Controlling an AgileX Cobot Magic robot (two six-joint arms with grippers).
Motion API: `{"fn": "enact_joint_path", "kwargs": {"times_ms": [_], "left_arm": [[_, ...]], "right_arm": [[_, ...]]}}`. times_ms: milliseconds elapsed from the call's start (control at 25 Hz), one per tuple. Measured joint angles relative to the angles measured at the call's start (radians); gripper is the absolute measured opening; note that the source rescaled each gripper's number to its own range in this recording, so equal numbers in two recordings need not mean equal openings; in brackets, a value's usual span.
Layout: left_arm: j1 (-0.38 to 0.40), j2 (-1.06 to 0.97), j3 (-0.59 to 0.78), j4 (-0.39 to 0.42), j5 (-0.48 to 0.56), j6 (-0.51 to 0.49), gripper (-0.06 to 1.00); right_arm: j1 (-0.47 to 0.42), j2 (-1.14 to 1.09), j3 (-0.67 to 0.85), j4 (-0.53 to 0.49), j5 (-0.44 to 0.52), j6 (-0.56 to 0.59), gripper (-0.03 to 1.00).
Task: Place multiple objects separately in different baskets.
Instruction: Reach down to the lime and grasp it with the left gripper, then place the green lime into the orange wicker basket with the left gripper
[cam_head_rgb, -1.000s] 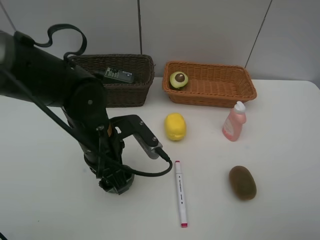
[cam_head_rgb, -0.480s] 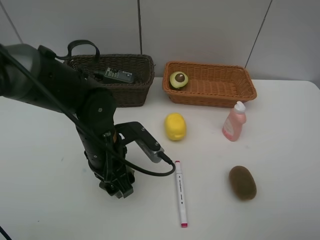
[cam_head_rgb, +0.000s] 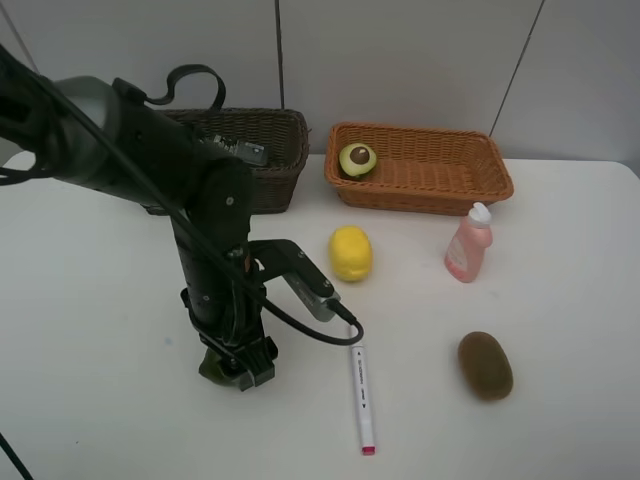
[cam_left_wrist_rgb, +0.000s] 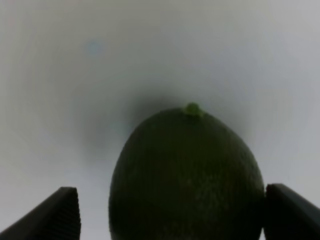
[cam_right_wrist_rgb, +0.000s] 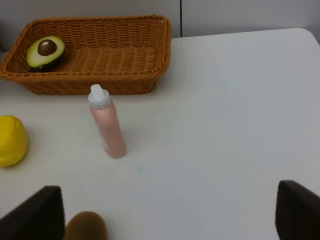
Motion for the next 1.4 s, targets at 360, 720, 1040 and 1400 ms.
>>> {"fn": "enact_joint_path", "kwargs": {"times_ms": [360,720,1040,1400], "left_arm": [[0.000,0.046,-0.082,-0.024,0.083,0.000,0.54],[0.000,0.031,-0.102,-0.024,0.145,-0.015,0.51],[0.006,-0.051,-0.446,-0.037,0.208,-0.047,0.51],[0.031,0.330,-0.996,-0.108,-0.108,-0.053,0.51]], "right_arm": [[0.000,0.000,0.000,0.000,0.000,0.000,1.00],[0.000,0.000,0.000,0.000,0.000,0.000,1.00],[0.000,0.000,0.000,0.000,0.000,0.000,1.00],[0.000,0.000,0.000,0.000,0.000,0.000,1.00]]}}
